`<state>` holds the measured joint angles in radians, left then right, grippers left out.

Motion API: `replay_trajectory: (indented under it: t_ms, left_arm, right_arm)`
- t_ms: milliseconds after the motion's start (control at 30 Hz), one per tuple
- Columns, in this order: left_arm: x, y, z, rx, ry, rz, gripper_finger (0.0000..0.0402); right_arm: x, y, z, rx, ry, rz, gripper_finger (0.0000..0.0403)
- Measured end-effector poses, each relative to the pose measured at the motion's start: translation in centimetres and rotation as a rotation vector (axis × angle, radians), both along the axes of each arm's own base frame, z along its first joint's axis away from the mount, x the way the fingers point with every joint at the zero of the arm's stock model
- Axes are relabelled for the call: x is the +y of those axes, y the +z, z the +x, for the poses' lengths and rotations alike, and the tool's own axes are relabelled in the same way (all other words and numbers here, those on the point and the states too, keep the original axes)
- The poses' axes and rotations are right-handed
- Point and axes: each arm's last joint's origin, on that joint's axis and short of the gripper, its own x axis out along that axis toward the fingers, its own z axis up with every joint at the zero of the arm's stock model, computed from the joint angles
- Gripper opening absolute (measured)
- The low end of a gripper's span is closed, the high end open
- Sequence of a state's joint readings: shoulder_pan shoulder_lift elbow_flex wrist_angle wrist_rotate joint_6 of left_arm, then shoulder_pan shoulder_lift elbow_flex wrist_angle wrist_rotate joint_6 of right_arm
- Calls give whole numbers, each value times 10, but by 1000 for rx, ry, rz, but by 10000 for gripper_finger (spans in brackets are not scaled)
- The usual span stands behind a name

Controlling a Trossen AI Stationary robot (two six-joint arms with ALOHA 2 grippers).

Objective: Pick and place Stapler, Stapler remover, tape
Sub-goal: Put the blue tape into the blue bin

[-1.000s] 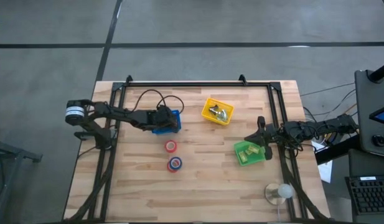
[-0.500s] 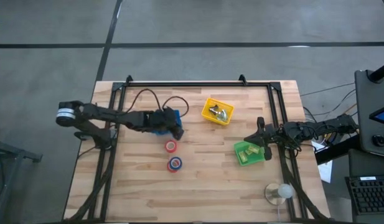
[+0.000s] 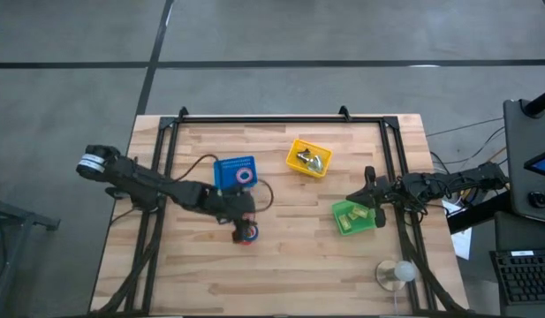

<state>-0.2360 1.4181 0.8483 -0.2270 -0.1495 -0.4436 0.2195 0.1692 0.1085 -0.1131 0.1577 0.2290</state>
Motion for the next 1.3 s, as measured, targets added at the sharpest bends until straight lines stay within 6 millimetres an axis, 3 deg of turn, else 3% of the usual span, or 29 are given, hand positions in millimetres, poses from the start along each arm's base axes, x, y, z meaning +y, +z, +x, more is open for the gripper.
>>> replay_trajectory:
  t_ms: [267, 533, 1000, 1300]
  left_arm:
    - [-21, -1, -6, 1, -92, 21, 192]
    - [-19, -6, -9, 40, -77, 49, 192]
    - [-12, -41, -25, 77, -13, 70, 192]
    - [-12, -46, -25, 10, 3, 44, 191]
  right_arm:
    - [0, 2, 0, -22, 0, 5, 8]
    - [0, 2, 0, -20, 0, 4, 8]
    - [0, 2, 0, -19, 0, 4, 8]
    - [0, 2, 0, -19, 0, 3, 8]
